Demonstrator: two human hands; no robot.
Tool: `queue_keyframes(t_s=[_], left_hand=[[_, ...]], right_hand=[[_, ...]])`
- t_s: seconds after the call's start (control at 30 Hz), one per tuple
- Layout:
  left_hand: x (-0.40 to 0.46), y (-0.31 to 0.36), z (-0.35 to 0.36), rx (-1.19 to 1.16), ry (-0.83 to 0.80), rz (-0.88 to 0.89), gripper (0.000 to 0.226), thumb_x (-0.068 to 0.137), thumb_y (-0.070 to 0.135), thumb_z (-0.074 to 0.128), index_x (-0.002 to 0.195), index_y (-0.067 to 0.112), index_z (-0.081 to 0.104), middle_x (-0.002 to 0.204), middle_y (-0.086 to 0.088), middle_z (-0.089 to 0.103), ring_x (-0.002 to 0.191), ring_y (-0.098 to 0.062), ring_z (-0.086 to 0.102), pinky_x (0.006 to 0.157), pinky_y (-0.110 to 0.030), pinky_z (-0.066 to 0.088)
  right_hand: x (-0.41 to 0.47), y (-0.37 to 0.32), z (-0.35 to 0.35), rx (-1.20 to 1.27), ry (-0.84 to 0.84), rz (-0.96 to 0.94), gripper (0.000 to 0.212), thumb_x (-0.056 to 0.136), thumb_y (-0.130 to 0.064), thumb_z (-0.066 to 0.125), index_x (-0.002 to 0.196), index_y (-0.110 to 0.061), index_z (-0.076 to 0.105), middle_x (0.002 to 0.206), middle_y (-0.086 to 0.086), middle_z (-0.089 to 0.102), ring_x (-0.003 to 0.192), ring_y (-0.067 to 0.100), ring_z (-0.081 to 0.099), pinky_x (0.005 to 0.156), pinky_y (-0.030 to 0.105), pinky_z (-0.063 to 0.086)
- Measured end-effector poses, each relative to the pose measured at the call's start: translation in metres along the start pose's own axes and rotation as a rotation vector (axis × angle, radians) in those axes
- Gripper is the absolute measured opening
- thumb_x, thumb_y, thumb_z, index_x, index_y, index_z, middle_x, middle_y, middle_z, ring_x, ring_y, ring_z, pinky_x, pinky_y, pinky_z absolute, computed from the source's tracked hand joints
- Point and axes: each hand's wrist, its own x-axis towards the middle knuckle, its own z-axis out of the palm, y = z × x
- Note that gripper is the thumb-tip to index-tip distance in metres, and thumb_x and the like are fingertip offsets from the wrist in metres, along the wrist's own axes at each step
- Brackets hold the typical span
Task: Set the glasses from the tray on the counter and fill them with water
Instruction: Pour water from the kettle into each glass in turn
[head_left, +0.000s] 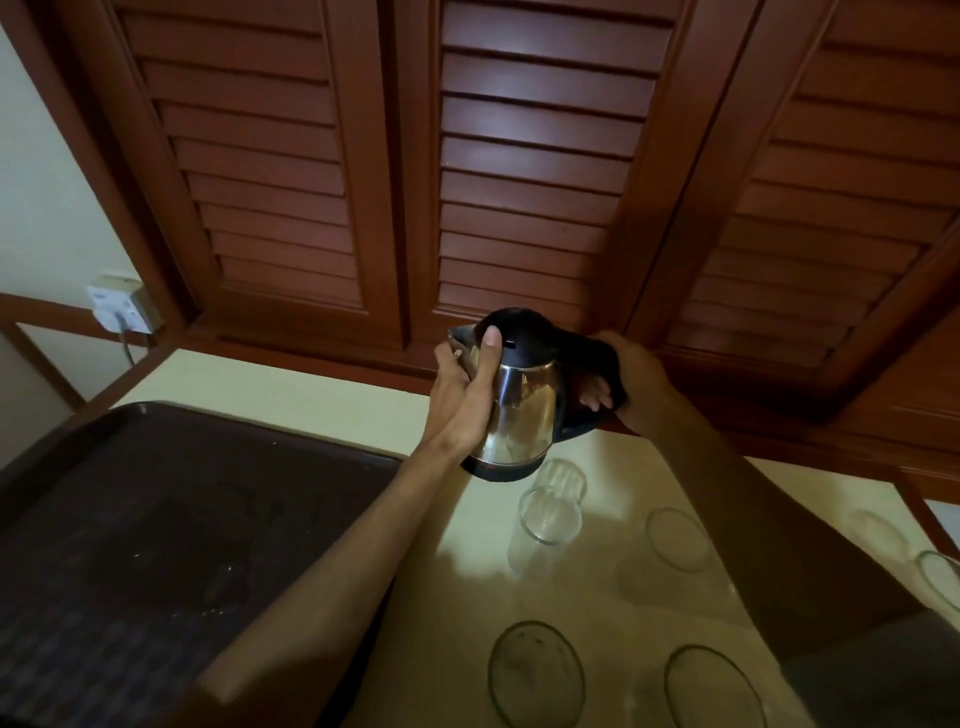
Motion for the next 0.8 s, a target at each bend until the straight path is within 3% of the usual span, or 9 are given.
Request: queue_keyframes(t_s=[0.2, 0.37, 0.43, 0.5, 0.57, 0.67, 0.73, 0.8], left_hand=[[0.001, 0.011, 0.005, -0.040, 0.075, 0.043, 0.059, 0.096, 0.074, 0.035, 0.139, 0.032, 0.034, 0.128, 0.004, 0.059, 0.125, -0.026, 0.057, 0.099, -0.037, 0.042], [-0.010, 0.061, -0.016, -0.070, 0.051, 0.150, 0.058, 0.097, 0.072, 0.034, 0.140, 0.033, 0.037, 0.122, 0.009, 0.062, 0.120, -0.017, 0.060, 0.103, -0.041, 0.047], [-0.020, 0.072, -0.029, -0.213, 0.133, 0.157, 0.056, 0.097, 0.065, 0.049, 0.141, 0.034, 0.037, 0.130, 0.005, 0.060, 0.119, -0.013, 0.060, 0.097, -0.036, 0.050], [-0.037, 0.074, -0.040, -0.402, 0.186, 0.022, 0.067, 0.089, 0.065, 0.064, 0.141, 0.030, 0.041, 0.134, -0.003, 0.061, 0.119, -0.019, 0.062, 0.089, -0.035, 0.050], [-0.058, 0.072, -0.044, -0.547, 0.044, -0.192, 0.078, 0.079, 0.073, 0.069, 0.139, 0.024, 0.053, 0.133, -0.011, 0.067, 0.118, -0.029, 0.066, 0.094, -0.047, 0.053], [-0.093, 0.072, -0.040, -0.883, -0.320, -0.381, 0.079, 0.078, 0.071, 0.072, 0.141, 0.025, 0.059, 0.139, -0.018, 0.065, 0.127, -0.044, 0.061, 0.109, -0.066, 0.044], [-0.113, 0.078, -0.038, -1.084, -0.392, -0.433, 0.077, 0.081, 0.063, 0.076, 0.143, 0.020, 0.058, 0.139, -0.023, 0.063, 0.128, -0.047, 0.060, 0.111, -0.065, 0.043], [-0.129, 0.084, -0.037, -1.176, -0.352, -0.483, 0.074, 0.081, 0.054, 0.080, 0.140, 0.014, 0.059, 0.133, -0.027, 0.066, 0.123, -0.047, 0.064, 0.109, -0.061, 0.047]], right_hand=[[-0.004, -0.005, 0.008, 0.193, 0.144, -0.042, 0.067, 0.098, -0.022, 0.050, 0.032, -0.017, 0.046, 0.030, 0.005, 0.035, 0.024, 0.018, 0.034, 0.032, 0.021, 0.033], [-0.025, -0.049, 0.010, 0.255, 0.197, -0.130, 0.039, 0.090, -0.031, 0.064, 0.057, -0.012, 0.060, 0.038, 0.003, 0.041, 0.029, 0.018, 0.035, 0.033, 0.023, 0.033], [-0.046, -0.073, 0.010, 0.274, 0.147, -0.171, 0.039, 0.086, -0.039, 0.069, 0.057, -0.014, 0.062, 0.039, 0.003, 0.042, 0.032, 0.018, 0.036, 0.036, 0.025, 0.035], [-0.072, -0.093, 0.011, 0.291, 0.091, -0.216, 0.038, 0.086, -0.045, 0.071, 0.064, -0.015, 0.066, 0.038, 0.001, 0.042, 0.032, 0.017, 0.036, 0.038, 0.026, 0.036], [-0.101, -0.109, 0.012, 0.289, 0.059, -0.234, 0.042, 0.085, -0.049, 0.071, 0.058, -0.018, 0.065, 0.038, -0.001, 0.042, 0.034, 0.017, 0.036, 0.043, 0.029, 0.036], [-0.144, -0.123, 0.016, 0.266, 0.057, -0.250, 0.040, 0.080, -0.051, 0.075, 0.057, -0.021, 0.064, 0.039, -0.002, 0.041, 0.038, 0.017, 0.037, 0.049, 0.031, 0.036], [-0.172, -0.128, 0.015, 0.251, 0.065, -0.262, 0.034, 0.077, -0.049, 0.076, 0.058, -0.022, 0.069, 0.040, -0.002, 0.041, 0.039, 0.017, 0.038, 0.052, 0.032, 0.038], [-0.198, -0.129, 0.012, 0.218, 0.048, -0.284, 0.035, 0.075, -0.051, 0.075, 0.054, -0.023, 0.071, 0.040, 0.000, 0.041, 0.040, 0.019, 0.040, 0.053, 0.033, 0.041]])
